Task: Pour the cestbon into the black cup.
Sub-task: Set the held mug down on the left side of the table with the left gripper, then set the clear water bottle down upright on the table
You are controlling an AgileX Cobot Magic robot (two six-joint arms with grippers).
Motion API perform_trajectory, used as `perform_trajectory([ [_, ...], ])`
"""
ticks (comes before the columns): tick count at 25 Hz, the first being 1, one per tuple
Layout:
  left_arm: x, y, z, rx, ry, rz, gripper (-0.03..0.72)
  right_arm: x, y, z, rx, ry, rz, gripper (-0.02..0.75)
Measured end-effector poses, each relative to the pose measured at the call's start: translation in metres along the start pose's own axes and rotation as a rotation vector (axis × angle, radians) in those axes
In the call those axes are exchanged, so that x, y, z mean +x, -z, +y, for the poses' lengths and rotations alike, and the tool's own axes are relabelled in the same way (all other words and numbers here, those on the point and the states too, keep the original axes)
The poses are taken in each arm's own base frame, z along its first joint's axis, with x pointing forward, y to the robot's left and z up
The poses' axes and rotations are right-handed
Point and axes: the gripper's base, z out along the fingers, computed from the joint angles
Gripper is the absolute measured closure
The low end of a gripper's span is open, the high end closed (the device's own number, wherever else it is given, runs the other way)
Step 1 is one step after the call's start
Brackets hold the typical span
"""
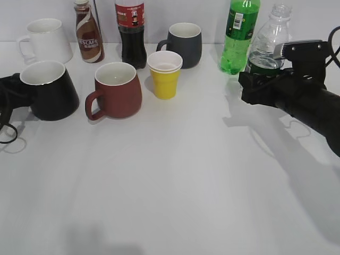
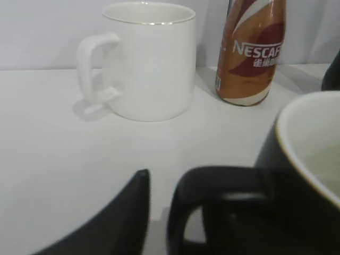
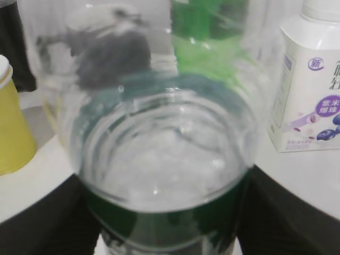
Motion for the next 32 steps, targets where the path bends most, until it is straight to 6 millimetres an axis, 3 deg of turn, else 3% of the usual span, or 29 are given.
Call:
perform_trajectory([
  [2,0.003,0.004,-0.001,0.001,0.008,-0.005,0.396,0.000,0.000,0.000,0.000,-0.002,0.000,0.247],
  [5,0.010,0.015,-0.004,-0.001,0.027,-0.010,0.355,0.000,0.000,0.000,0.000,-0.003,0.000,0.247],
  [12,0.025,0.043,-0.004,-0.104,0.015,0.005,0.343,0.001,0.000,0.000,0.004,-0.006,0.002,0.247],
  [23,0.017,0.069,-0.010,-0.119,0.012,-0.002,0.342,0.031,-0.005,-0.003,0.015,-0.025,0.082,0.247],
  [26,0.009,0.074,-0.012,-0.119,0.005,-0.030,0.342,0.037,0.005,-0.003,0.012,-0.027,0.069,0.247],
  [32,-0.009,0.082,-0.015,-0.110,-0.015,-0.096,0.342,0.049,0.034,-0.002,0.003,0.031,0.022,0.167],
])
